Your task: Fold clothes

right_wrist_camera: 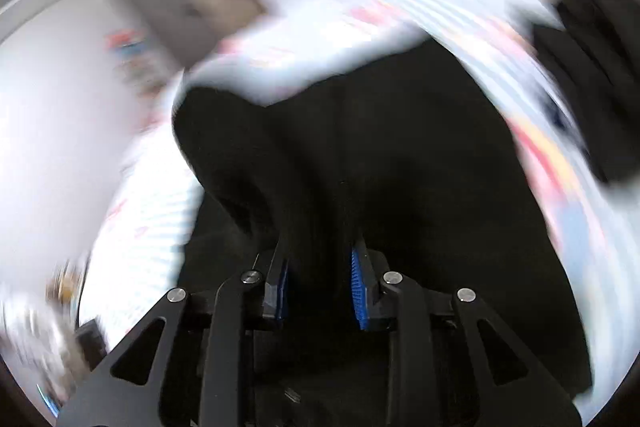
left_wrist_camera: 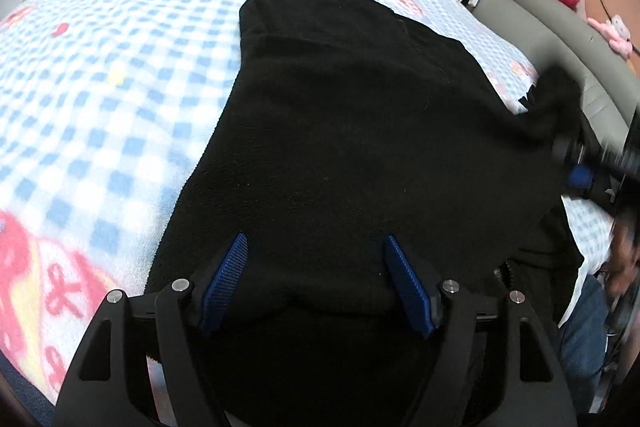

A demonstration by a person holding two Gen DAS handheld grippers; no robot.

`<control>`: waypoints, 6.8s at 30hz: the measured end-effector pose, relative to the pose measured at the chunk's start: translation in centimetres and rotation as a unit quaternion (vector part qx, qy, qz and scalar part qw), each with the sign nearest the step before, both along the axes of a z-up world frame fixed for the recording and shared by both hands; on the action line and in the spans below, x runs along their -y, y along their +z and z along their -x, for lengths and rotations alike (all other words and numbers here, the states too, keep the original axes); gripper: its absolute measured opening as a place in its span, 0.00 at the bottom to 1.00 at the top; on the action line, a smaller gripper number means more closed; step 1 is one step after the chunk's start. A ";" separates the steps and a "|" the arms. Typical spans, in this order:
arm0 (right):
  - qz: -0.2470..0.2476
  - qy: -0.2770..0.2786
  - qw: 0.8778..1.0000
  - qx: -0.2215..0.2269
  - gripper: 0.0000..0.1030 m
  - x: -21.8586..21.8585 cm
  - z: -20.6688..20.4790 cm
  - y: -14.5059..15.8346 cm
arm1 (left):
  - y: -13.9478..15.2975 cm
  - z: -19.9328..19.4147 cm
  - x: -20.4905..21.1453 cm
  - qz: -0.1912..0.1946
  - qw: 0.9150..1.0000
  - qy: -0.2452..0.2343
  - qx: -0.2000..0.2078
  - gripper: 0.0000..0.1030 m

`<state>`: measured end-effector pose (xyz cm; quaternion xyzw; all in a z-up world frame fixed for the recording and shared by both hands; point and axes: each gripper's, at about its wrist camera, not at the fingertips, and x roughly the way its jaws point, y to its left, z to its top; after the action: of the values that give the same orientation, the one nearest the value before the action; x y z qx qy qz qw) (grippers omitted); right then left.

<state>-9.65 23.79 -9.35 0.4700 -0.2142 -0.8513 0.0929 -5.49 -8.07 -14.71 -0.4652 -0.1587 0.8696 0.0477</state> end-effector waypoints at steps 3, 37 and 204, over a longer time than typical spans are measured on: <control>-0.017 0.020 1.000 0.012 0.32 -0.6 -1.9 -1.0 | 0.2 0.0 -0.3 0.007 1.000 0.000 -0.004 0.71; -0.012 0.006 1.000 0.003 0.64 -9.9 -7.3 0.7 | 8.2 3.1 -8.0 -0.176 0.968 -0.133 -0.116 0.70; -0.024 0.033 0.992 -0.119 0.11 -5.1 -0.4 3.5 | 1.8 7.4 -17.3 -0.148 0.979 -0.133 -0.036 0.76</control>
<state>-9.23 28.85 -5.89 0.3739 -0.1660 -0.9026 0.1343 -12.93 9.19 -12.95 -0.4387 -0.2204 0.8386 0.2362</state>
